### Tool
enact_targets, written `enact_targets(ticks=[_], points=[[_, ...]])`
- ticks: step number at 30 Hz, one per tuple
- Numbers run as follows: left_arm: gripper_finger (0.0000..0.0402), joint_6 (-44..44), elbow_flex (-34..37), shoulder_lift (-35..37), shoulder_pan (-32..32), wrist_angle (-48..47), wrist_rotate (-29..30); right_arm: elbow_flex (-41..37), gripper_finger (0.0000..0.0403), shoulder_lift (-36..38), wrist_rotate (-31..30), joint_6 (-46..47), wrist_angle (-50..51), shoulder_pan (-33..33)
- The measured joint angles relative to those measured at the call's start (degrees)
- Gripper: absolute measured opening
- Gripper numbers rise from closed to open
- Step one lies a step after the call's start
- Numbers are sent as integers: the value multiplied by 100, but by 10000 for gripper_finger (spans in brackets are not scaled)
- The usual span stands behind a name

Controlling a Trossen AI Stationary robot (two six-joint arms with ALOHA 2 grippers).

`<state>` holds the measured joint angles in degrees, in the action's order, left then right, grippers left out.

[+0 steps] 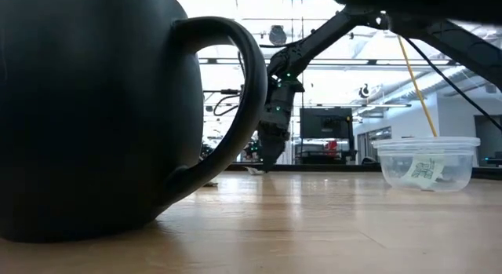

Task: Pick and place Stevia / Truvia into bins
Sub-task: Put the white stevia packet into the circular transparent container

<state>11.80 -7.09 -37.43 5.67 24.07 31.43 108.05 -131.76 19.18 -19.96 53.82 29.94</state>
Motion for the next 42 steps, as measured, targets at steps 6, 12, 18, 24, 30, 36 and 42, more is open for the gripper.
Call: enact_targets(ticks=[6,12,18,24,30,36,42], points=[[184,1,0,0,-2,1,1,0,6,4,-881,-439,-65,-231],[184,1,0,2,0,1,-1,9,1,54,-880,-330,356,-258],[184,1,0,1,-2,1,1,0,1,263,-1215,-269,659,-257],[184,-1,0,2,-2,-1,1,26,0,814,-564,-294,-325,-261],[184,-1,0,0,-1,1,0,9,0,564,618,-27,-280,-196],[184,0,0,2,-1,-1,1,9,0,352,902,-2,-402,-27],[184,1,0,2,-2,-1,1,9,0,134,1069,3,-94,274]])
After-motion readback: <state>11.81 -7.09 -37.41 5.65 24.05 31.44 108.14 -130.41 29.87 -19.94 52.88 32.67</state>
